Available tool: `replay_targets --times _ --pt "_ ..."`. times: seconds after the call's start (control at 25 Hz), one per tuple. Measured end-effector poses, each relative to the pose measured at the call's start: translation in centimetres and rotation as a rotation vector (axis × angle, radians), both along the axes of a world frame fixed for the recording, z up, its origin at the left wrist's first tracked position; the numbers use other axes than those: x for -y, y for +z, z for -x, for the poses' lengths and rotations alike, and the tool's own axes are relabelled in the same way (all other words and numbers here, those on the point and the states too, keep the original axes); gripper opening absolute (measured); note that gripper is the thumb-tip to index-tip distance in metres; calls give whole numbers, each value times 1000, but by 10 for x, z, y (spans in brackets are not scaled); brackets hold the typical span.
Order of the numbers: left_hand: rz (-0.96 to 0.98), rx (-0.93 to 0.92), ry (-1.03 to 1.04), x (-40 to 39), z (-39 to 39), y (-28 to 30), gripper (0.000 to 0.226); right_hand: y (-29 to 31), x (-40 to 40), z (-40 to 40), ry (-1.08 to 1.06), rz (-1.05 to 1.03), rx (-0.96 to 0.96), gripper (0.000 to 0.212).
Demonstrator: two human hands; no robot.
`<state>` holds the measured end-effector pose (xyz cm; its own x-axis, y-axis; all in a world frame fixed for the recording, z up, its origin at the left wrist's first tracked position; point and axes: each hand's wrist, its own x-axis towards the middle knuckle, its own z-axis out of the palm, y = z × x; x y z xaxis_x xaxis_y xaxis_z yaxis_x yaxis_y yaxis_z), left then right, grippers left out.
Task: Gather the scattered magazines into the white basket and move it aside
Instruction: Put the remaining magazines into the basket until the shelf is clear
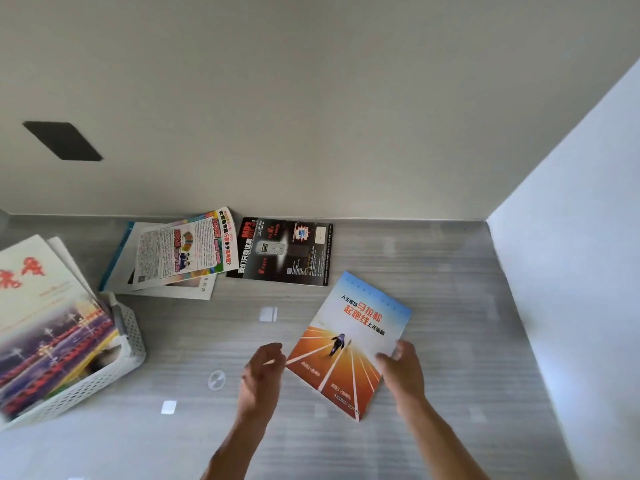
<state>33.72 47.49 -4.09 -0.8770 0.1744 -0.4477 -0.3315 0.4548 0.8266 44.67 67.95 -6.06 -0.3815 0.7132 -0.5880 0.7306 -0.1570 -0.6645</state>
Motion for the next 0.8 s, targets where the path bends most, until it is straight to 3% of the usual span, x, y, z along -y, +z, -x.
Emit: replay_targets --times 0.12,0.24,0.32,0.44,0.64,0.72,0.8 --pt "136 -182 -623 -3 -3 -1 30 -20 7 -6 -386 287 -57 31" --pt "318 -178 -964 -10 -18 -20 60 -22 17 5 -514 534 -100 16" --pt "418 -123 -998 -11 -26 -30 78 -26 20 15 -393 446 -43 19" --pt "477 -81 -1020 -8 -29 -41 90 -31 18 24 -438 398 -27 28" --pt "330 -27 -917 -2 -21 -35 96 -27 30 27 -541 412 -257 30" --pt "218 130 -845 -4 -15 -28 102 -13 44 35 -300 285 -215 23" --pt "-133 307 -638 -7 -3 -16 105 0 64 38 -7 -25 -222 11"
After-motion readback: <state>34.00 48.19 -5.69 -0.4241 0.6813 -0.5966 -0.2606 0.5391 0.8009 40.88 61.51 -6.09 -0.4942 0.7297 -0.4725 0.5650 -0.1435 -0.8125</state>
